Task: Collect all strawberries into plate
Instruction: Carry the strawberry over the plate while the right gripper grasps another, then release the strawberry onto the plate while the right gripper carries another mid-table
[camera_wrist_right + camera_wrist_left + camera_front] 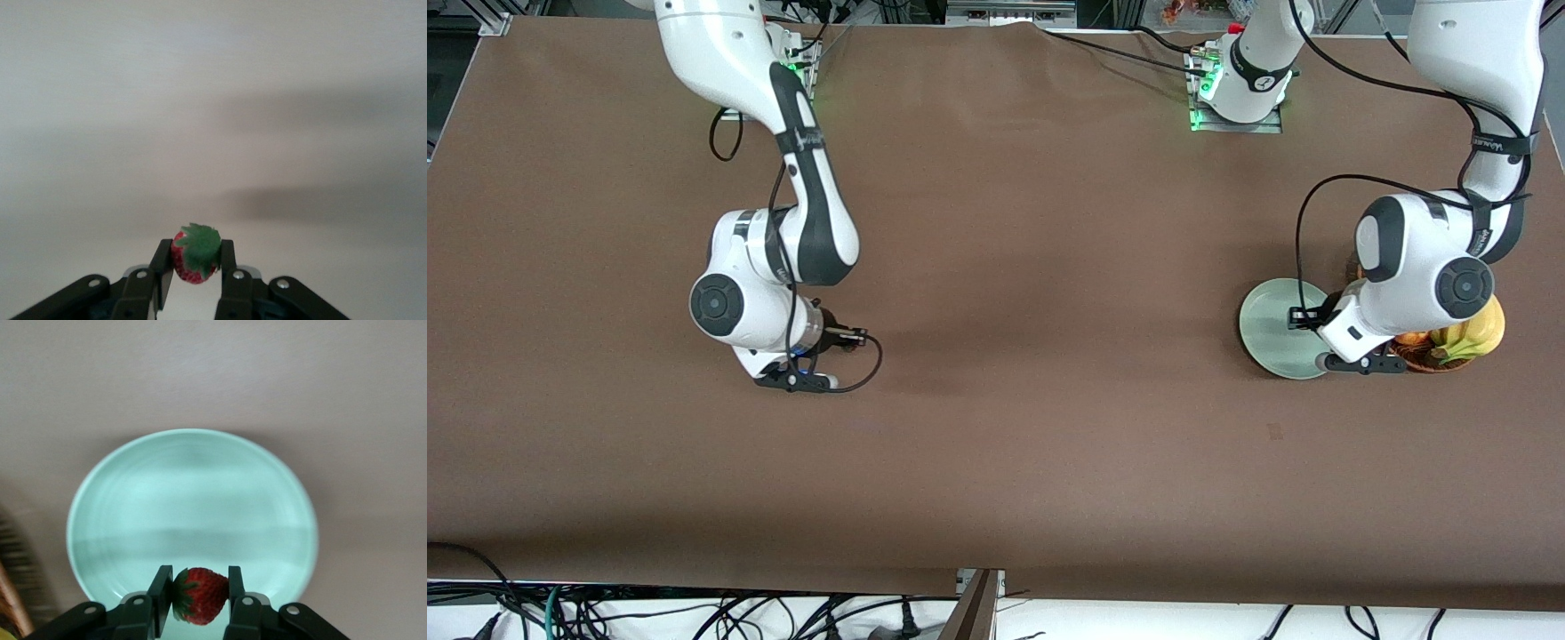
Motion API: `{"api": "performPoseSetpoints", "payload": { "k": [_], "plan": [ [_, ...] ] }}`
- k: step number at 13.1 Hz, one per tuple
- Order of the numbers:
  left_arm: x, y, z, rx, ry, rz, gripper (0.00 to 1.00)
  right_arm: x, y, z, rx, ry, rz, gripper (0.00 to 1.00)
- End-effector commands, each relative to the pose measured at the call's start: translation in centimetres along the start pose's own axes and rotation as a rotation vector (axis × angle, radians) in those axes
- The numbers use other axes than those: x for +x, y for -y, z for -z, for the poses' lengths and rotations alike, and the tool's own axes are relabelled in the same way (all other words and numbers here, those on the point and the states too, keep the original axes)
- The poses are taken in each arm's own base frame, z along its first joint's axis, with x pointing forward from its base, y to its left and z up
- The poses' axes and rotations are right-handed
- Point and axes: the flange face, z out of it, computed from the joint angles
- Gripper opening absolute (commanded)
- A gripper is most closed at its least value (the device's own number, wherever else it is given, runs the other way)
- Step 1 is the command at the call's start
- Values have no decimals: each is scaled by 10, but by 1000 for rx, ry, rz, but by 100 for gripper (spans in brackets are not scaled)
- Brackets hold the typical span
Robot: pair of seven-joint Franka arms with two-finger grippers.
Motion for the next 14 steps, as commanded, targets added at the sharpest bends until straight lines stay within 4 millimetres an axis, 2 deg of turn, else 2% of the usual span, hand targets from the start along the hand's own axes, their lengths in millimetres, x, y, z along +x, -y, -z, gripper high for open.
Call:
{"api": "performPoseSetpoints", "payload": {
  "k": [1, 3, 6, 7, 8, 10, 12, 14],
  "plan": [
    [-5, 30, -33, -4, -20, -68, 4, -23, 82, 13, 90, 21, -78, 10],
    [-7, 46, -45, -3, -7, -94, 4, -40, 139, -4, 166, 30, -201, 13],
    [-8, 51, -46, -17, -12, -90, 11, -88, 222, -39, 333, -20, -426, 15],
    [-7, 52, -44, -16, -13, -91, 47, -107, 245, -56, 387, -41, -486, 16],
    [-6, 51, -42, -16, -13, -93, 99, -127, 263, -72, 415, -65, -512, 17],
    [-5, 48, -33, -17, -24, -94, 100, -160, 286, -113, 471, -133, -536, 18],
    [-9, 45, -2, -33, -42, -85, 100, -174, 292, -145, 509, -187, -550, 26],
    [-13, 38, 29, -42, -78, -67, 100, -182, 293, -166, 542, -233, -542, 43]
  ]
}}
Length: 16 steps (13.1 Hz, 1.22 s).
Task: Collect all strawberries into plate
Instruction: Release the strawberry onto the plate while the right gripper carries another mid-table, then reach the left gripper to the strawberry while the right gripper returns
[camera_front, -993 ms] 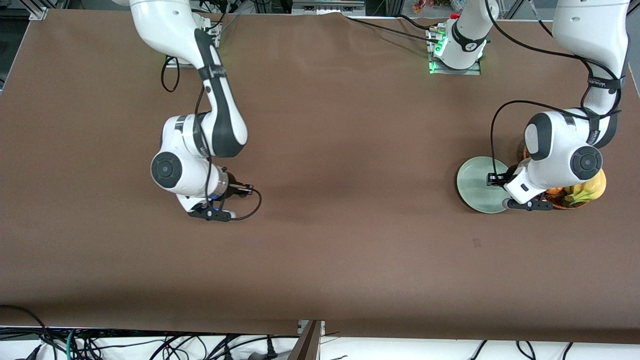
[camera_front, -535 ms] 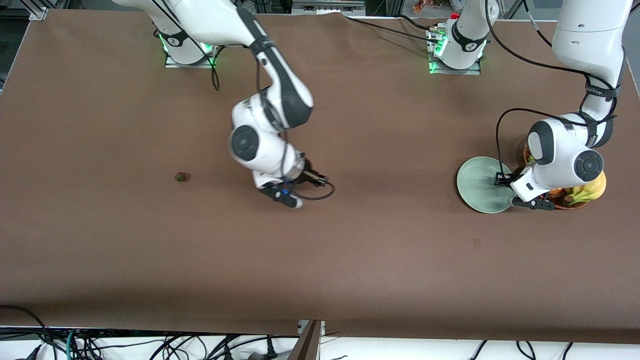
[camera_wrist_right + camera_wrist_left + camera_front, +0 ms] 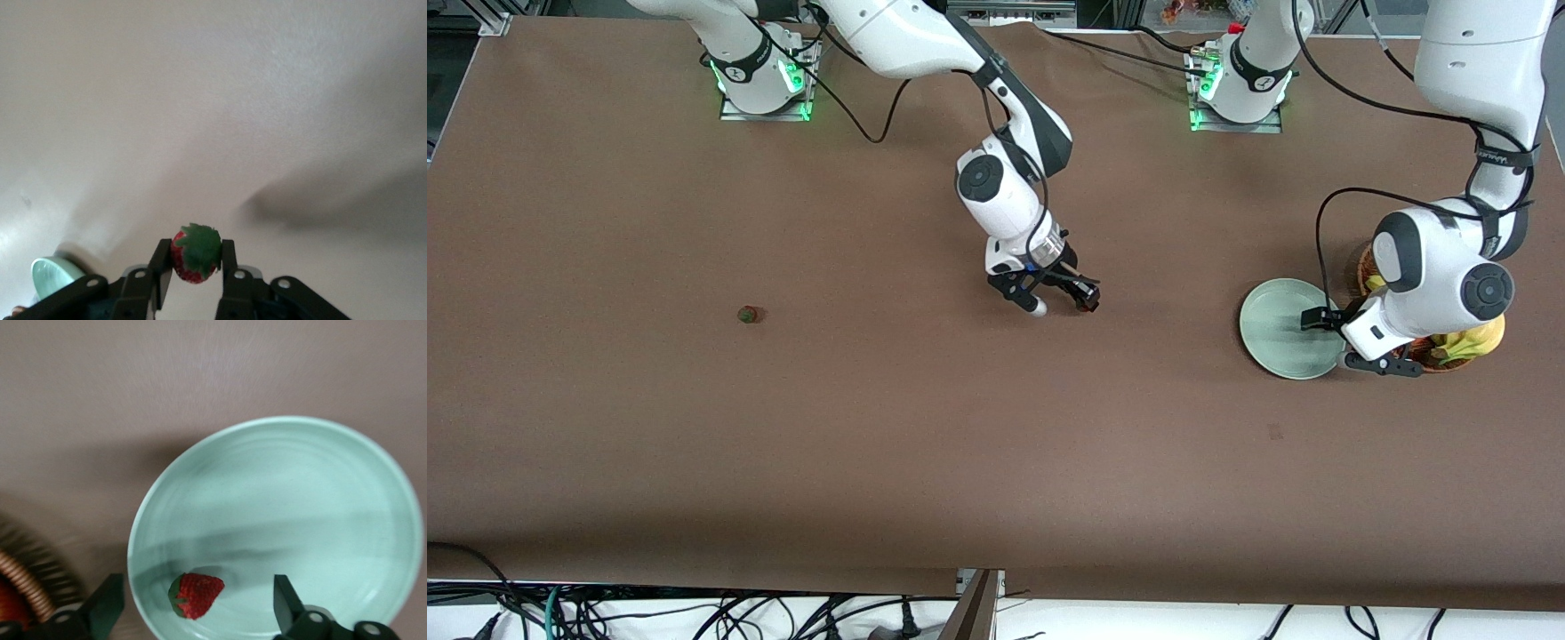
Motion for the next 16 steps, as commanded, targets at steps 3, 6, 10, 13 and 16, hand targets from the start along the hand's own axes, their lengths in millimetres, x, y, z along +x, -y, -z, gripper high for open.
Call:
{"api": "performPoseSetpoints", "payload": {
  "k": [3, 6, 10, 13, 16],
  "plan": [
    [-5, -37, 61, -49, -68, 91, 100, -4, 3, -6, 61, -25, 2, 57],
    [3, -90, 66, -64, -70, 184, 100, 16, 24, 19, 3, -13, 3, 73],
    [9, -160, 56, -36, -52, 244, 100, 99, 39, 87, -321, 3, 235, 80],
    [13, -197, 47, -46, -64, 272, 100, 202, -8, 148, -512, 88, 524, 85],
    [15, -270, 24, -35, -98, 327, 100, 296, -92, 192, -592, 146, 688, 85]
  ]
}}
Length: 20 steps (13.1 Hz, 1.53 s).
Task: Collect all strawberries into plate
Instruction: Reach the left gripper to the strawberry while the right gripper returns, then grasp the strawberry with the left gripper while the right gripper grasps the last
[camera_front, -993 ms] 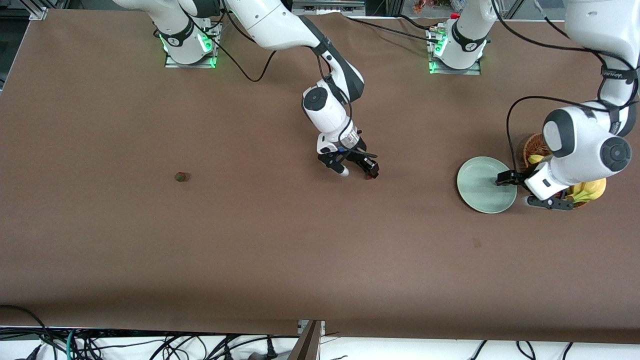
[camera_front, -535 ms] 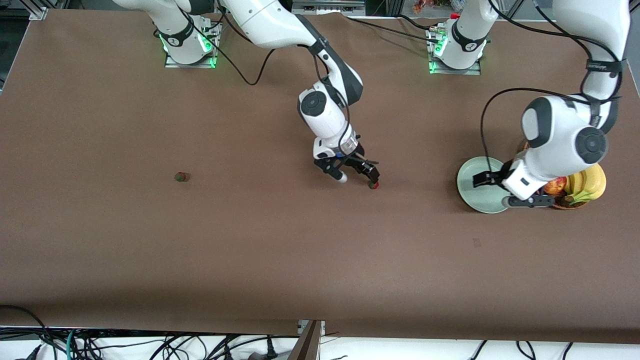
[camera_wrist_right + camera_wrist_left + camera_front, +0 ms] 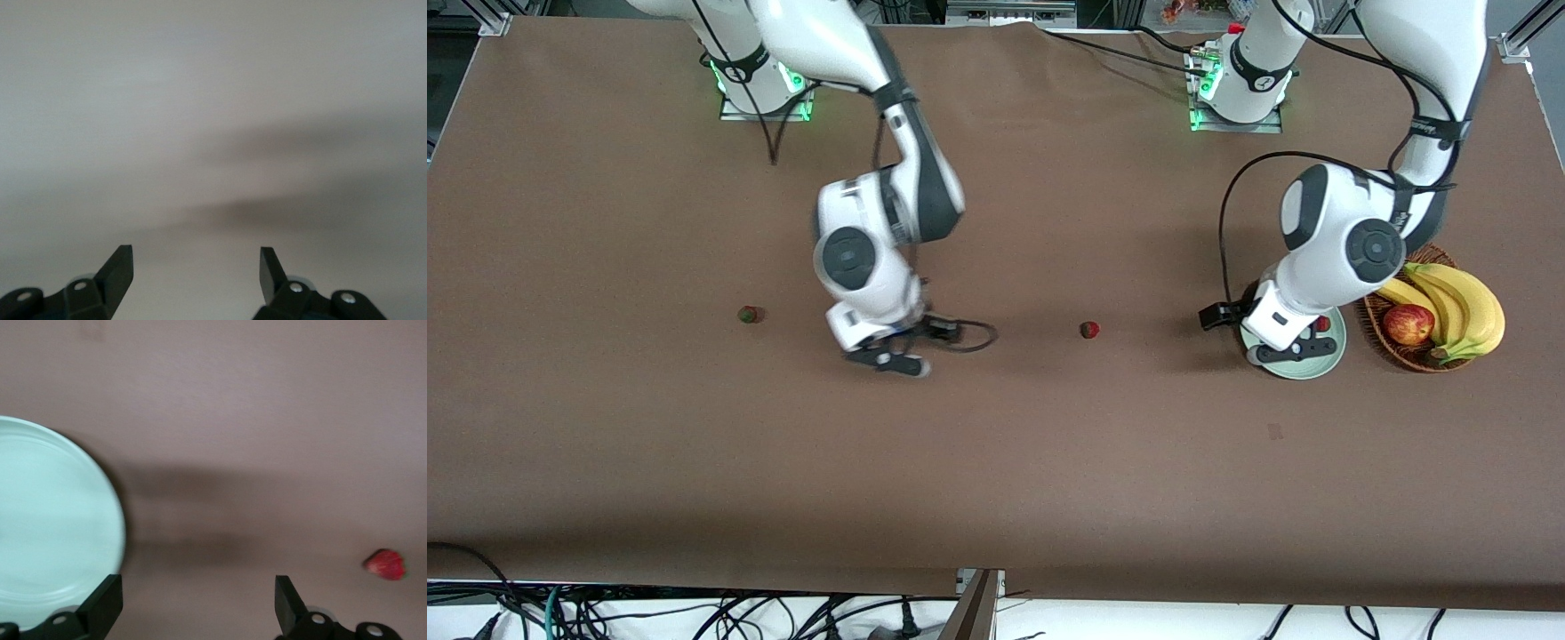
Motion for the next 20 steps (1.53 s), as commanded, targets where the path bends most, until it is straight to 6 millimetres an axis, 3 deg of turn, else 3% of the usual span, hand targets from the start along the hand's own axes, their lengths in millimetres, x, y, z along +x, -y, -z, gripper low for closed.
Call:
{"api": "performPoseSetpoints", "payload": {
  "k": [1, 3, 4, 6, 9, 12, 14, 15, 17, 19, 20],
  "plan": [
    [-23, -67, -31, 24, -54, 45, 100, -5, -91, -11, -42, 51, 148, 85],
    [-43, -115, -57, 42, -104, 71, 100, 0, -150, -17, -75, 72, 198, 85],
    [-50, -129, -71, 59, -116, 83, 100, 1, -178, -19, -90, 75, 229, 85],
    [-57, -159, -89, 65, -138, 94, 100, -6, -215, -22, -111, 87, 261, 85],
    [-64, -183, -109, 63, -133, 72, 100, -24, -257, -36, -121, 41, 309, 85],
    [-56, -194, -121, 47, -122, 79, 100, -34, -269, -49, -116, 27, 279, 82],
    [-54, -192, -122, 49, -121, 80, 99, -35, -272, -51, -113, 26, 299, 75],
    [-54, -192, -122, 49, -119, 81, 86, -34, -272, -52, -117, 13, 296, 72],
    [-53, -192, -120, 47, -118, 92, 51, -33, -270, -58, -123, 3, 292, 69],
    [-53, -191, -119, 49, -115, 100, 31, -33, -267, -64, -125, -19, 291, 65],
    [-53, -191, -118, 50, -115, 100, 28, -33, -265, -67, -122, -19, 290, 63]
  ]
}}
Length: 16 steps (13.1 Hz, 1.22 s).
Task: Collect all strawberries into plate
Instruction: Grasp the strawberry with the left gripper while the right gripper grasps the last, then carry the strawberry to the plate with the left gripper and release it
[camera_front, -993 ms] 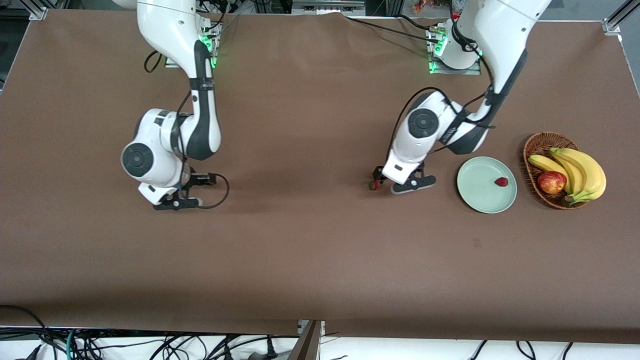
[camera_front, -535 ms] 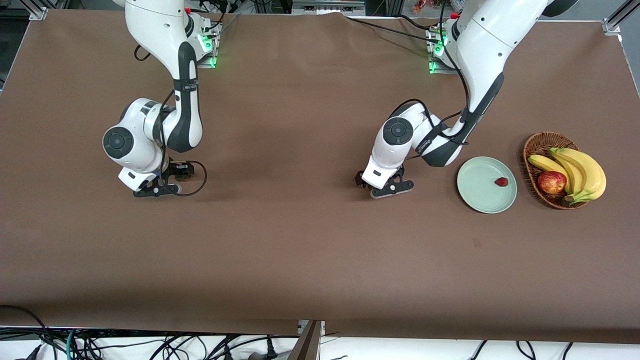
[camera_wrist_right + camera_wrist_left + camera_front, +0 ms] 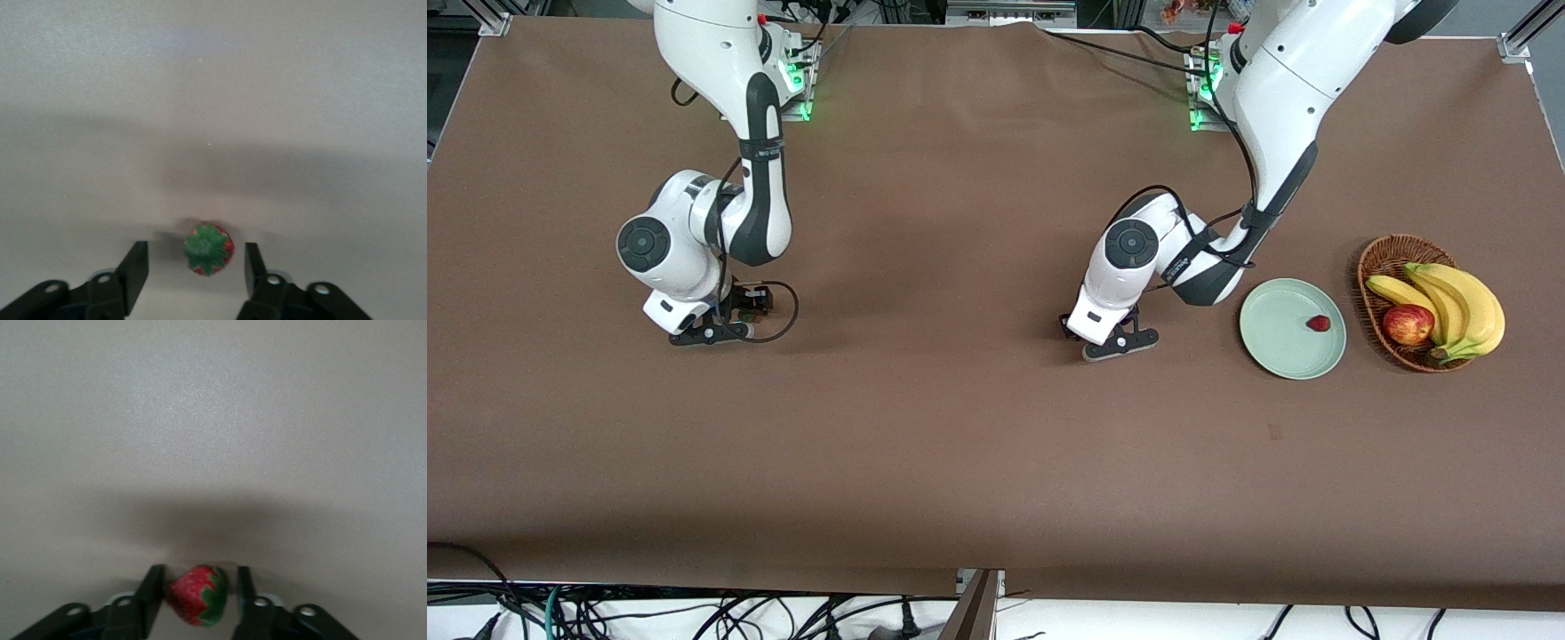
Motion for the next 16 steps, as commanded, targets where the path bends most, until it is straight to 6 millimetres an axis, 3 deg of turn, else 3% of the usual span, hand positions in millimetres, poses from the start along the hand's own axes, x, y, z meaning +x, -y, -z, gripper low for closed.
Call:
{"api": "performPoseSetpoints", "payload": {
  "k": [1, 4, 7, 8, 10, 11, 14, 16],
  "plan": [
    [3, -3, 5, 11, -10, 11, 28, -6, 2, -9, 23, -22, -1, 62],
    [13, 0, 17, 70, 10, 17, 27, -7, -6, -12, 28, -30, 37, 59],
    [36, 16, 62, 35, 99, -29, 27, -8, -20, -14, 33, -24, 45, 59],
    [51, 35, 79, 31, 116, -39, 27, -8, -20, -14, 32, -24, 44, 57],
    [79, 82, 99, 30, 158, -86, 27, -9, -20, -15, 33, -21, 48, 43],
    [93, 110, 103, 34, 183, -125, 27, -9, -21, -15, 33, -21, 56, 37],
    [123, 203, 107, 33, 224, -238, 27, -7, -22, -13, 32, -30, 55, 34],
    [136, 267, 103, 34, 242, -293, 27, -5, -18, -13, 39, -33, 53, 18]
  ]
}}
